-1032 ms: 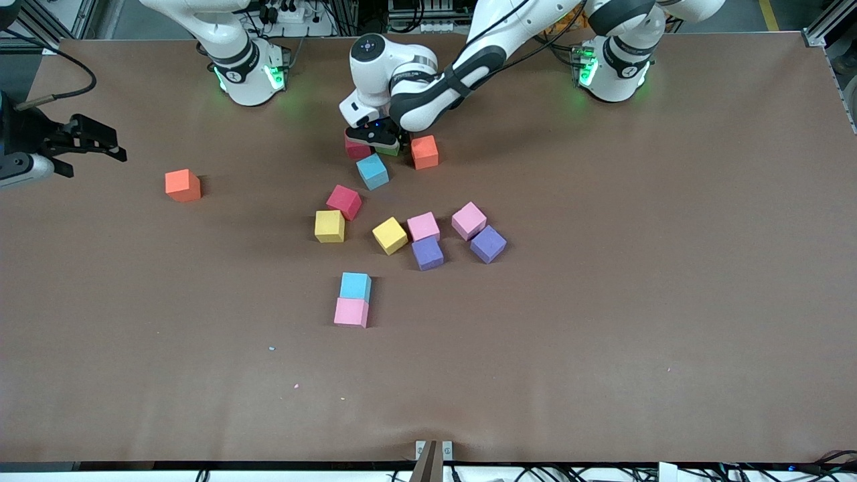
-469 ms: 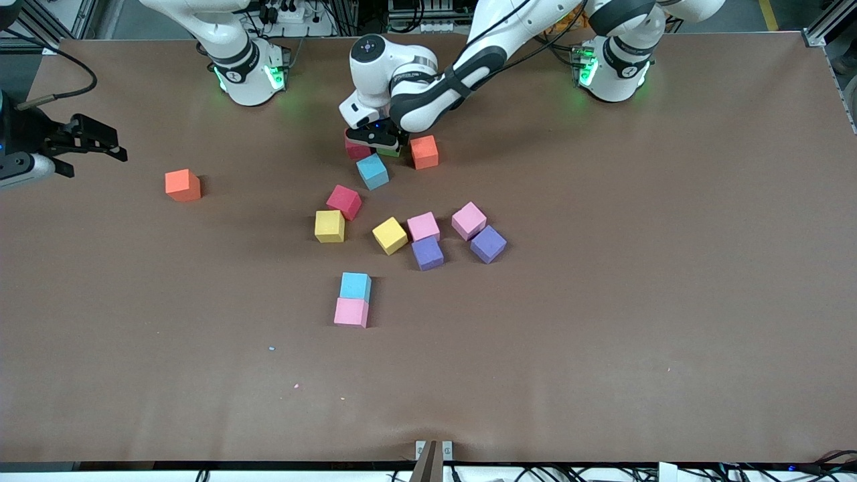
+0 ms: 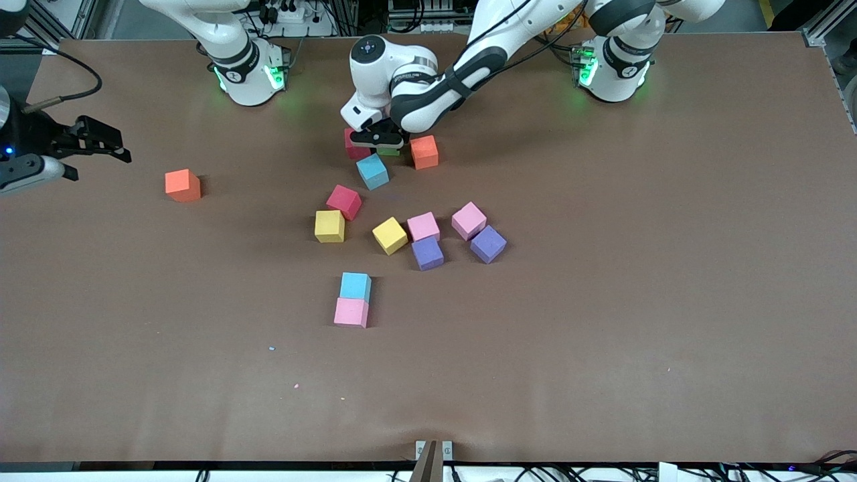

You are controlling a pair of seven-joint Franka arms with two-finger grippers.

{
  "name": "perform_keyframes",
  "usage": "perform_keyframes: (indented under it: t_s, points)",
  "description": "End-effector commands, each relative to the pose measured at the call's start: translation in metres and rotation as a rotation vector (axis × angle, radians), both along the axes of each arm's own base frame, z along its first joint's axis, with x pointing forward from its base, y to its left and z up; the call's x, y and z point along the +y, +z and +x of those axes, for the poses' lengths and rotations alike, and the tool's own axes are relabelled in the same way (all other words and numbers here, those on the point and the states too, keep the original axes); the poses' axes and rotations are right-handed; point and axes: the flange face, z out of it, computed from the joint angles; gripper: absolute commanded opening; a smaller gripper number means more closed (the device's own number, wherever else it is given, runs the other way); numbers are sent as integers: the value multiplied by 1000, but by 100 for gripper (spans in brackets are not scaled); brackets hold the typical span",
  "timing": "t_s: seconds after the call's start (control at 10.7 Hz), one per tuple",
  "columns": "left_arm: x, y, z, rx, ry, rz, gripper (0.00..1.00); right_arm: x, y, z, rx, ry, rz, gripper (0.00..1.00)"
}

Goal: Arrange 11 blocks into digit 3
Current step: 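Lower the left gripper and grasp the green cube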

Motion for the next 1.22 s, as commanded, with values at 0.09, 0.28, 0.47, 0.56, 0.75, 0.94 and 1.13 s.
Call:
perform_keyframes:
  t_s: [0.09, 0.28, 0.47, 0.56, 0.75, 0.94, 1.13]
  points:
    - [2, -6, -2, 46, 92, 25, 43, 3, -33, 30, 42, 196, -7, 100]
    - [7, -12, -8, 36, 62, 41, 46, 12, -37, 35, 32, 223, 0, 100]
    - [10, -14, -9, 30, 32, 55, 47, 18, -38, 39, 2, 222, -6, 100]
    - [14, -17, -11, 4, -15, 66, 46, 11, -35, 41, -12, 216, -9, 100]
    - [17, -19, -13, -6, -14, 73, 45, 0, -43, 44, 4, 215, -25, 100]
    - [19, -19, -14, -9, -21, 78, 55, -34, -60, 55, 24, 247, -25, 100]
    - [19, -20, -13, -22, -63, 78, 64, -40, -69, 64, 16, 356, 14, 100]
